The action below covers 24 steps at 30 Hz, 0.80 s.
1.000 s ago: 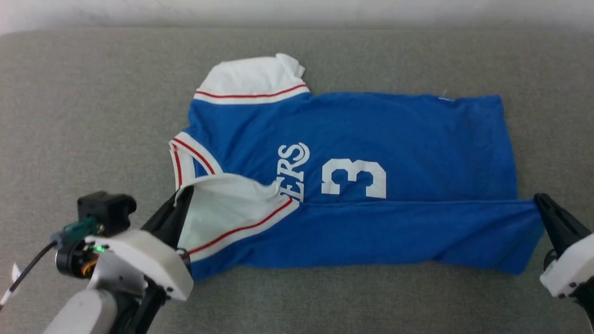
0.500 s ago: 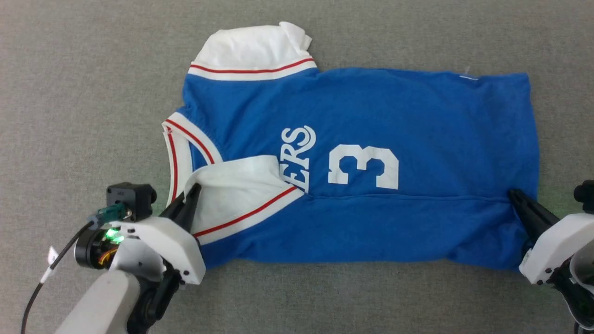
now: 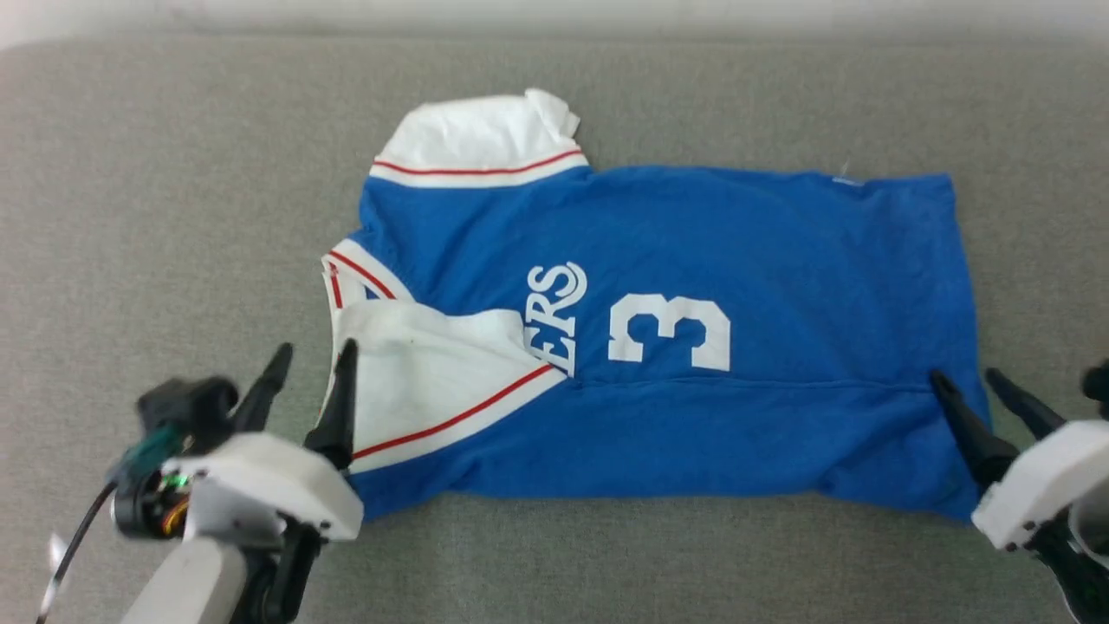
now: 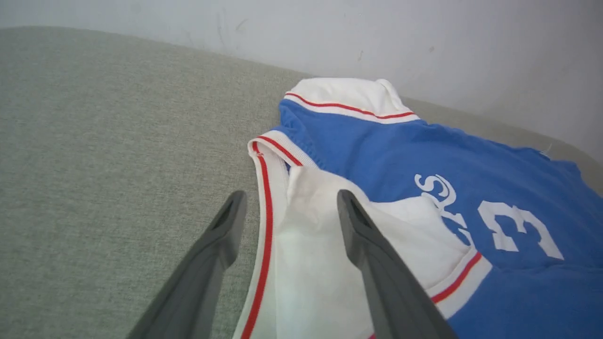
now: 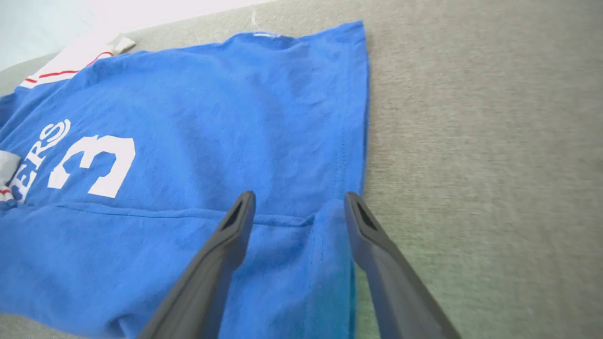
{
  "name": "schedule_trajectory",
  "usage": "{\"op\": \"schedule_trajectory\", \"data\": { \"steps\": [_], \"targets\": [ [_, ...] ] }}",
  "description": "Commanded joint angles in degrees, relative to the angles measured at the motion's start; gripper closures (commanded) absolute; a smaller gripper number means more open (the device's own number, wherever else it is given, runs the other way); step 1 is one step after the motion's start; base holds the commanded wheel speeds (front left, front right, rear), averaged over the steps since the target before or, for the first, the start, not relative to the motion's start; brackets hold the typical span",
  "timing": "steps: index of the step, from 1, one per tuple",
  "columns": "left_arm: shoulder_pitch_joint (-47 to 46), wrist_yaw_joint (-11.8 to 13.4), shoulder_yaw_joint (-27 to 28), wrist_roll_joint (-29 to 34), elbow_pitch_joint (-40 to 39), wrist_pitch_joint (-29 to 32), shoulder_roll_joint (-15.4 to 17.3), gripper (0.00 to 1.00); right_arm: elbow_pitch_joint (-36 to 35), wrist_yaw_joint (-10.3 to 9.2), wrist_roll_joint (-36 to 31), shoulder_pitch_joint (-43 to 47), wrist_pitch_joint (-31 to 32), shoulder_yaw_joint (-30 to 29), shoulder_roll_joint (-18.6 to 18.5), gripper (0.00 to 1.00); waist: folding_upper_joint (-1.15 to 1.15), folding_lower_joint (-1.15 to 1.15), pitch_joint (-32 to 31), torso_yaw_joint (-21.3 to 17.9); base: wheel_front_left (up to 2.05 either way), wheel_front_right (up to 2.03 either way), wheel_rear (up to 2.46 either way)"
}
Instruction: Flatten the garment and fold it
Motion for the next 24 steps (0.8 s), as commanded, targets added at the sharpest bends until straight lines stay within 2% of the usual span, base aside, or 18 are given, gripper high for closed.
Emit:
{"op": "schedule_trajectory", "data": {
  "steps": [1,5,9,13,17,21,24],
  "targets": [
    [3.26,0.95,1.56,-0.16,-2.5,-3.68,-0.58,0.0,-1.97,-0.11,-0.72,1.99,-1.74,-1.93,0.76,0.0,-0.01,0.0,-4.28,-0.27,0.0,0.0,0.0],
    [9.79,2.71,3.11,1.97,-7.22,-11.45,-0.99,0.0,-6.26,-0.11,-4.4,6.39,-5.1,-6.53,4.22,0.0,-0.01,0.0,-7.36,-0.04,0.0,0.0,0.0],
    [15.54,4.52,3.31,4.94,-9.99,-15.28,-2.52,0.0,-10.99,-0.11,-9.57,12.08,-7.1,-9.64,9.29,0.0,-0.01,0.0,-9.64,0.58,0.0,0.0,0.0],
    [20.05,5.7,2.87,7.99,-10.6,-16.26,-4.77,0.0,-14.61,-0.11,-13.94,16.97,-8.61,-10.52,13.84,0.0,-0.01,0.0,-11.45,0.83,0.0,0.0,0.0],
    [22.64,6.14,2.88,9.14,-10.07,-16.43,-6.44,0.0,-15.72,-0.11,-14.59,19.21,-9.15,-10.73,15.72,0.0,-0.01,0.0,-12.5,0.79,0.0,0.0,0.0],
    [23.11,6.45,2.7,11.13,-8.6,-16.28,-5.62,0.0,-16.52,-0.11,-15.55,20.25,-9.2,-10.37,16.48,0.0,-0.01,0.0,-13.19,0.73,0.0,0.0,0.0],
    [21.41,5.99,2.18,11.45,-7.95,-13.56,-4.25,0.0,-16.79,-0.11,-15.65,20.02,-9.05,-10.2,16.65,0.0,-0.01,0.0,-13.25,0.75,0.0,0.0,0.0]
  ]
}}
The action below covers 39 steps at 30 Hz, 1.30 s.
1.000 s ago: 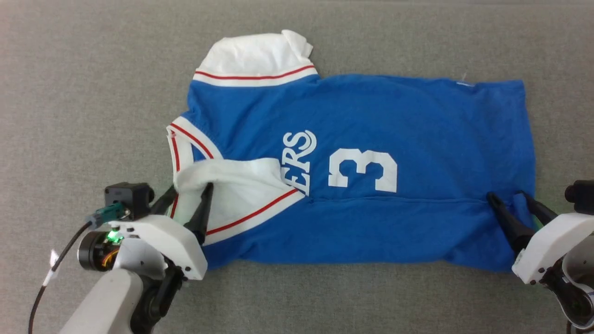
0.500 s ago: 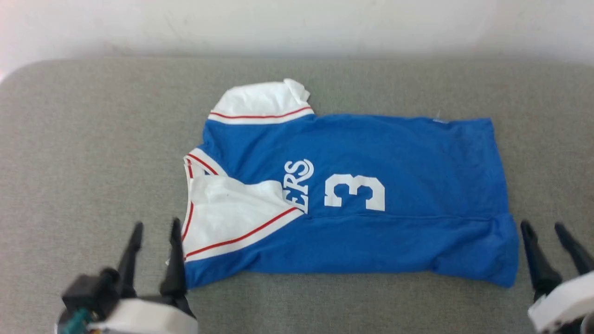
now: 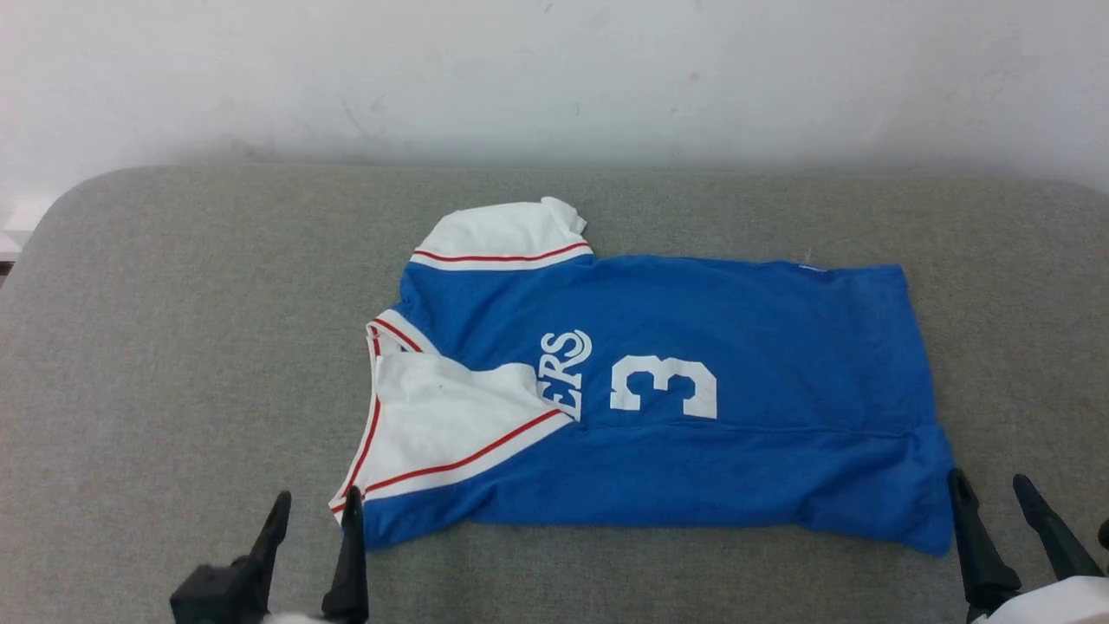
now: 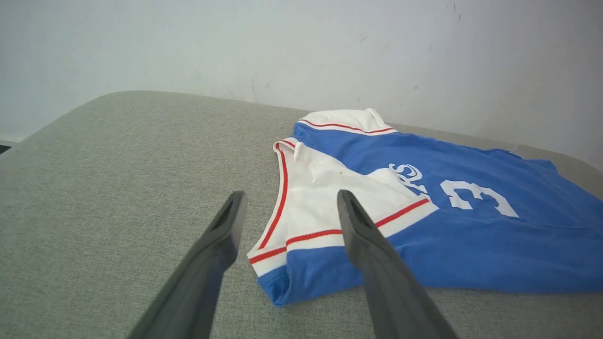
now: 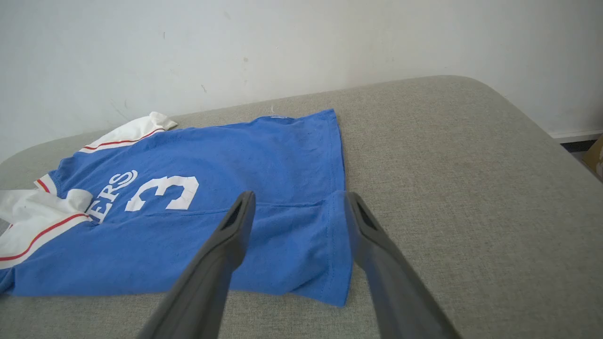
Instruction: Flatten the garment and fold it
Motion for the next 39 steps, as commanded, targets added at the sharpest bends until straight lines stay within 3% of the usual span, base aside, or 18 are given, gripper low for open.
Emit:
{"op": "schedule_trajectory", "data": {
  "steps": [1,11,21,26,27,28,34,39],
  "targets": [
    [-2.12,-0.18,-0.11,0.2,0.38,1.34,0.8,0.0,-0.43,-0.05,-0.4,-0.06,-0.09,-0.02,0.27,0.0,-0.01,0.01,0.12,0.11,0.0,0.0,0.0],
    [-11.96,-0.53,-2.61,-3.12,7.29,21.41,2.95,0.0,0.45,-0.05,0.59,-1.4,0.17,1.48,0.32,0.0,-0.01,0.01,3.35,-0.6,0.0,0.0,0.0],
    [-12.49,1.19,-2.77,-5.96,11.91,28.31,2.51,0.0,1.31,-0.05,0.7,-2.18,0.3,1.18,0.33,0.0,-0.01,0.01,5.75,-1.96,0.0,0.0,0.0],
    [-13.04,0.16,-4.08,-7.18,14.68,31.3,2.2,0.0,1.06,-0.05,0.46,-2.7,0.99,1.42,0.32,0.0,-0.01,0.01,6.44,-2.07,0.0,0.0,0.0],
    [-13.14,-0.24,-4.37,-7.71,15.26,32.25,2.1,0.29,0.88,-0.05,0.3,-2.99,1.26,1.55,0.1,0.0,-0.01,0.01,6.58,-2.12,0.0,0.0,0.0],
    [-13.36,-0.49,-4.45,-7.98,15.61,32.56,2.04,1.0,0.66,-0.05,0.13,-3.32,1.54,1.68,-0.31,0.0,-0.01,0.01,6.71,-2.19,0.0,0.0,0.0],
    [-13.74,-1.59,-3.87,-9.02,16.17,31.46,1.97,1.0,-1.0,-0.05,0.89,-5.65,5.0,2.98,-4.66,0.0,-0.01,0.01,7.11,-2.56,0.0,0.0,0.0],
    [-12.82,-1.37,-2.62,-9.2,14.63,29.34,2.58,1.0,-1.49,-0.05,2.52,-6.54,12.72,1.59,-8.48,0.0,-0.01,0.01,7.18,-2.29,0.0,0.0,0.0]
  ]
}}
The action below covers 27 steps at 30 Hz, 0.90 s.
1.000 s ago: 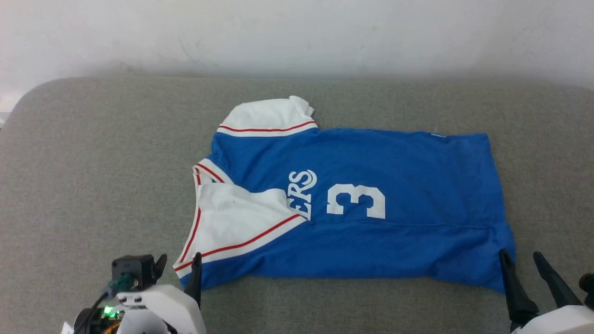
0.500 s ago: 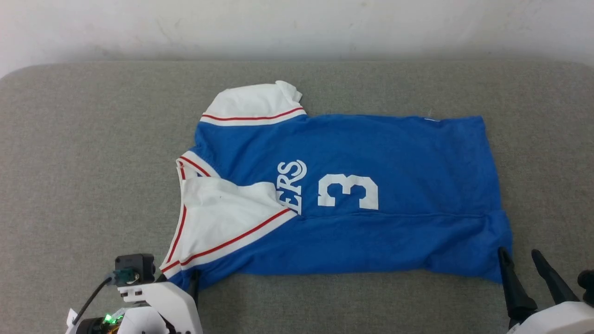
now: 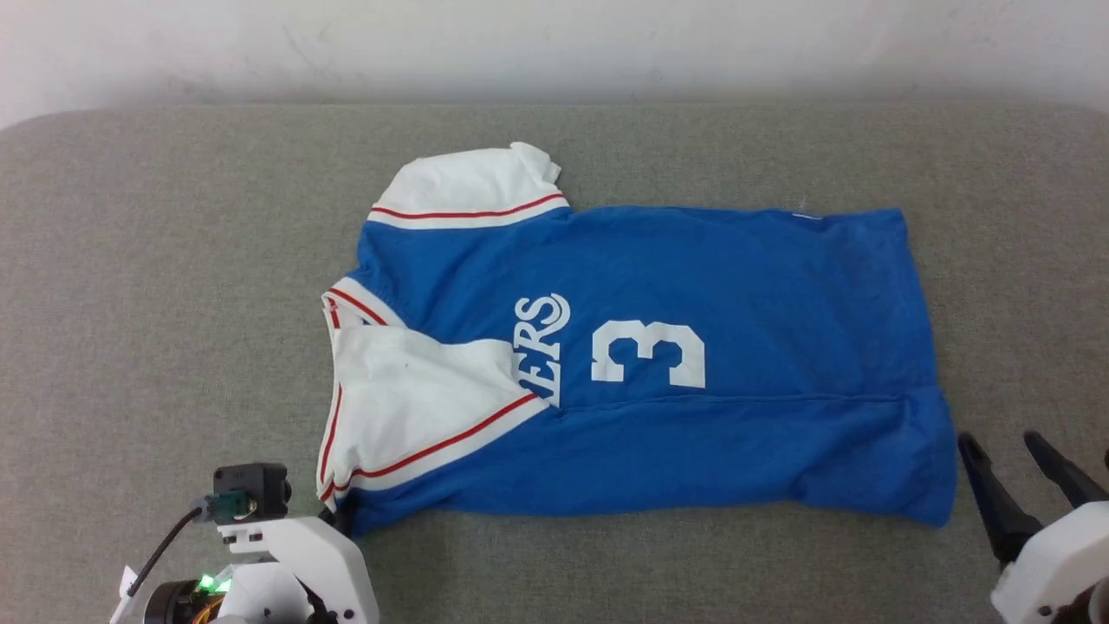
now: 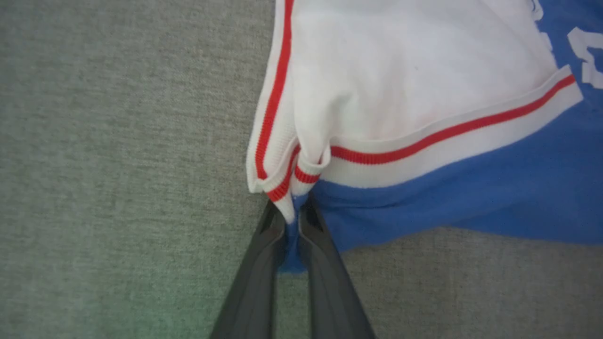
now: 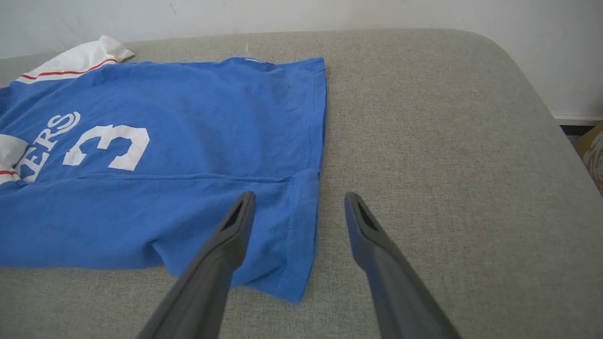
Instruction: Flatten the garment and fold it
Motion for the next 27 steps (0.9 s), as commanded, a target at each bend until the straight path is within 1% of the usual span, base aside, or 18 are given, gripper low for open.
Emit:
{"op": "schedule_trajectory", "data": {
  "steps": [1,4,7,9,19,20,21,22,23,27],
  "targets": [
    [1.53,0.19,-0.01,-0.36,0.8,-0.09,0.07,1.0,0.28,-0.05,0.81,-0.21,3.18,-1.1,-0.47,0.0,-0.01,0.0,0.05,0.41,0.0,0.0,0.0],
    [1.58,0.13,-0.19,-0.28,-0.27,-0.27,0.11,1.0,0.98,-0.05,-0.09,1.05,8.21,-1.77,-1.8,0.0,-0.01,0.0,0.31,1.25,0.0,0.0,0.0],
    [1.34,0.2,-0.4,-0.15,-0.98,-0.33,0.06,1.0,1.96,-0.05,-0.58,2.69,11.88,-2.01,-1.22,0.0,-0.01,0.0,0.81,1.96,0.0,0.0,0.0],
    [1.16,0.27,-0.52,-0.08,-1.35,-0.35,0.0,1.0,2.41,-0.05,-0.14,2.95,12.29,-2.41,-0.27,0.0,-0.01,0.0,1.22,2.29,0.0,0.0,0.0],
    [0.94,1.03,-0.5,0.04,-2.56,-0.63,-0.01,1.0,7.69,-0.05,-0.68,0.26,10.37,-1.79,0.98,0.0,-0.01,0.0,3.32,2.82,0.0,0.0,0.0],
    [0.9,1.09,-0.53,0.07,-2.67,-0.63,-0.01,1.0,8.34,-0.05,-0.46,-0.15,10.46,-1.64,1.14,0.18,-0.01,0.0,3.51,2.88,0.0,0.0,0.0],
    [0.86,1.15,-0.56,0.09,-2.78,-0.63,-0.02,1.0,8.99,-0.05,-0.31,-0.58,10.48,-1.61,1.29,0.57,-0.01,0.0,3.67,2.93,0.0,0.0,0.0],
    [0.82,1.21,-0.59,0.1,-2.87,-0.62,-0.03,1.0,9.63,-0.05,-0.21,-0.97,10.43,-1.52,1.31,0.88,-0.01,0.0,3.81,2.99,0.0,0.0,0.0],
    [0.78,1.28,-0.63,0.12,-2.96,-0.6,-0.04,1.0,10.28,-0.05,-0.19,-1.28,10.55,-1.38,1.25,1.0,-0.01,0.0,3.99,3.06,0.0,0.0,0.0],
    [0.46,1.59,-0.76,0.11,-3.2,-0.51,-0.26,1.0,11.88,-0.05,0.03,-2.38,10.2,-0.88,1.04,1.0,-0.01,0.0,4.6,3.39,0.0,0.0,0.0]
  ]
}}
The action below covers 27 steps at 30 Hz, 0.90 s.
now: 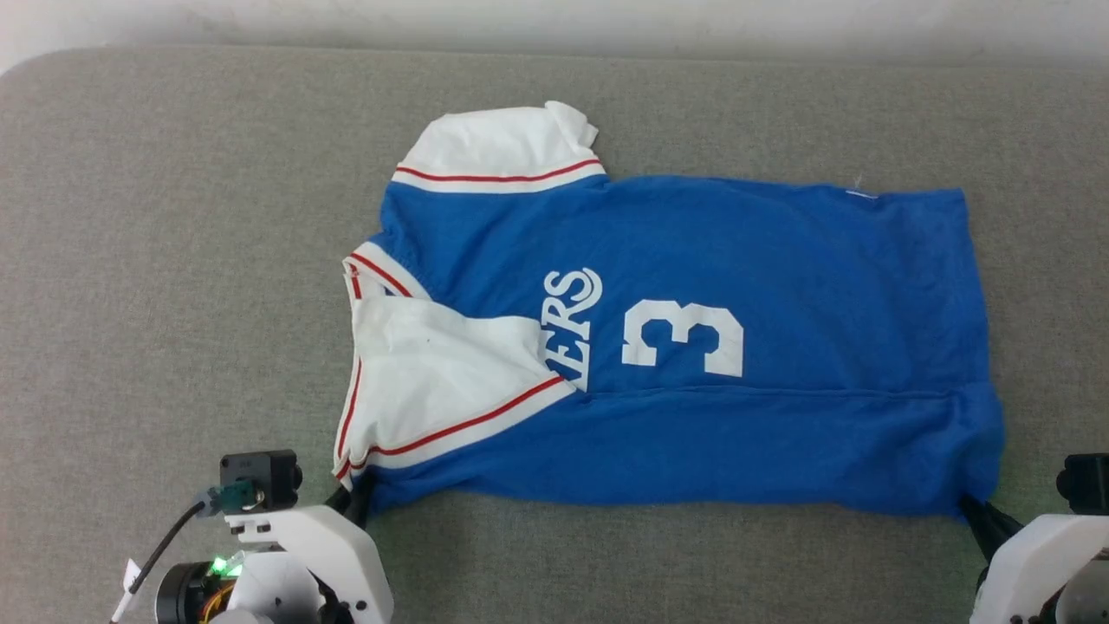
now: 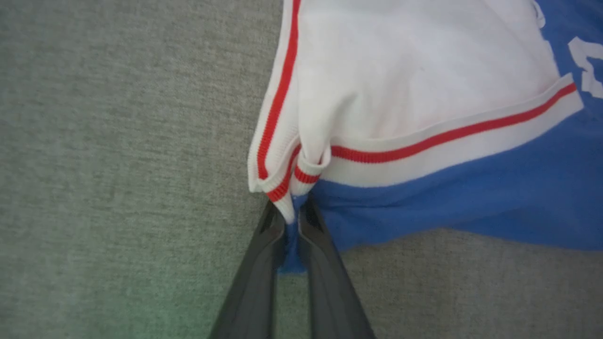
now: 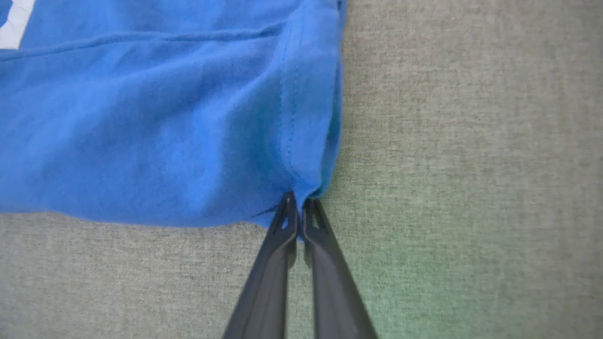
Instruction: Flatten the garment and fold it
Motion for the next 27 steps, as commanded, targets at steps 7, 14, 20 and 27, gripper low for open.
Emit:
{"op": "schedule_trajectory", "data": {
  "steps": [7,14,20,27],
  "targets": [
    [0.62,1.2,1.02,-1.71,0.48,-0.73,-0.92,1.0,0.35,-0.11,1.61,-1.67,-1.98,-0.08,-0.51,1.0,-0.01,0.0,0.22,0.39,0.0,0.0,0.0],
    [5.14,1.68,6.93,-6.74,-8.6,-1.99,0.11,1.0,-5.5,-0.11,4.11,-1.86,0.48,-2.66,-2.51,1.0,-0.01,0.0,-2.15,-0.5,0.0,0.0,0.0],
    [12.25,4.48,9.91,-8.5,-18.59,1.36,3.49,1.0,-11.83,-0.11,5.38,0.88,5.3,-5.38,-3.45,1.0,-0.01,0.0,-4.58,-1.17,0.0,0.0,0.0],
    [19.68,6.61,9.68,-10.22,-24.53,3.58,3.58,1.0,-15.48,-0.11,6.82,7.27,12.52,-6.64,-1.22,1.0,-0.01,0.0,-5.1,-1.37,0.0,0.0,0.0]
  ]
}}
